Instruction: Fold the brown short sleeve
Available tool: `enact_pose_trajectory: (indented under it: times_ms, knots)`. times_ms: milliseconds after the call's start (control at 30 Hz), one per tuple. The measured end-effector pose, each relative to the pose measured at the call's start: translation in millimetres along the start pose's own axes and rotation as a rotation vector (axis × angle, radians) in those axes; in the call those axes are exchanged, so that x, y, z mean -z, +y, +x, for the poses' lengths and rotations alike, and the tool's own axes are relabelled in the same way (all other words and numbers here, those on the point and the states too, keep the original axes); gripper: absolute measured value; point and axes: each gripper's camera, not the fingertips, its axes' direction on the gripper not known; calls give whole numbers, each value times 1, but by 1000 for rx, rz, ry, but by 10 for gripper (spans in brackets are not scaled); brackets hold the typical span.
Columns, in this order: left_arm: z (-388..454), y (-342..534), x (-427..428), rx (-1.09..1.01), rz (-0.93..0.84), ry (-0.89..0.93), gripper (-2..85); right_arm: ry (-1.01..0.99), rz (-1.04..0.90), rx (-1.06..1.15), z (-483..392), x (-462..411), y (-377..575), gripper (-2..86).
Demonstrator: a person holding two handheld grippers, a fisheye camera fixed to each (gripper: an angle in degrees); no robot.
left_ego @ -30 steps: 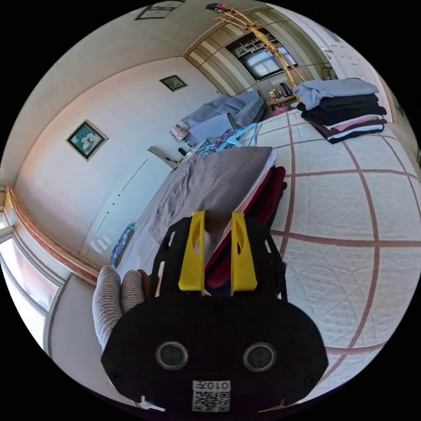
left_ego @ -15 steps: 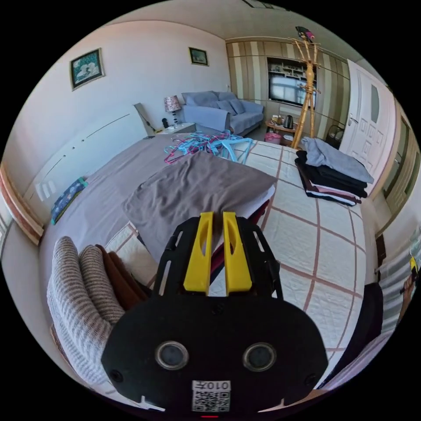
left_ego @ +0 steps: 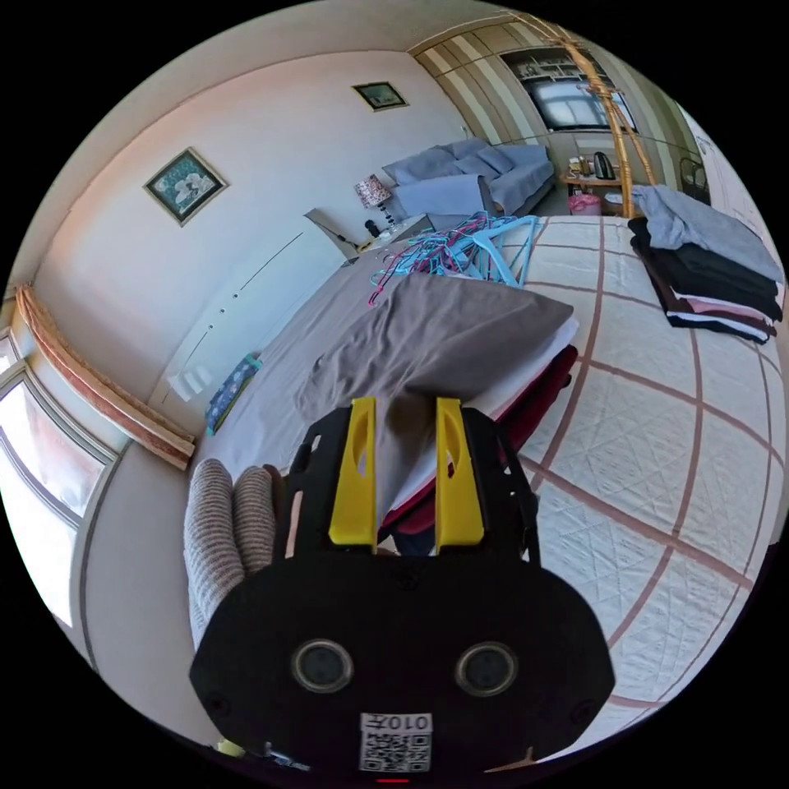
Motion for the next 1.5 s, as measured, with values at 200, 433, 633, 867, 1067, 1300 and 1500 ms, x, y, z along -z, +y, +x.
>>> enact_pose_trajectory:
  times_ms: [200, 433, 633, 867, 1067, 1300, 1500]
  knots:
    - [-20, -19, 9, 13, -84, 129, 70, -36, 16, -37, 16, -4, 7, 31]
    - [-100, 1, 128, 400, 317, 262, 50, -34, 29, 3, 10, 7, 4, 28]
    - [-87, 70, 310, 54, 611, 361, 80, -38, 36, 28, 1, 20, 7, 28]
    - [-33, 196, 310, 76, 135, 370, 116, -127, -11, 100, -15, 12, 4, 28]
    - [45, 185, 321, -56, 78, 467, 132, -207, 27, 151, -34, 3, -7, 32]
    - [143, 146, 274, -95, -136, 398, 119, -157, 18, 164, -58, 27, 4, 38]
    - [108, 159, 295, 69, -79, 374, 65, -29, -22, 122, -59, 62, 22, 31]
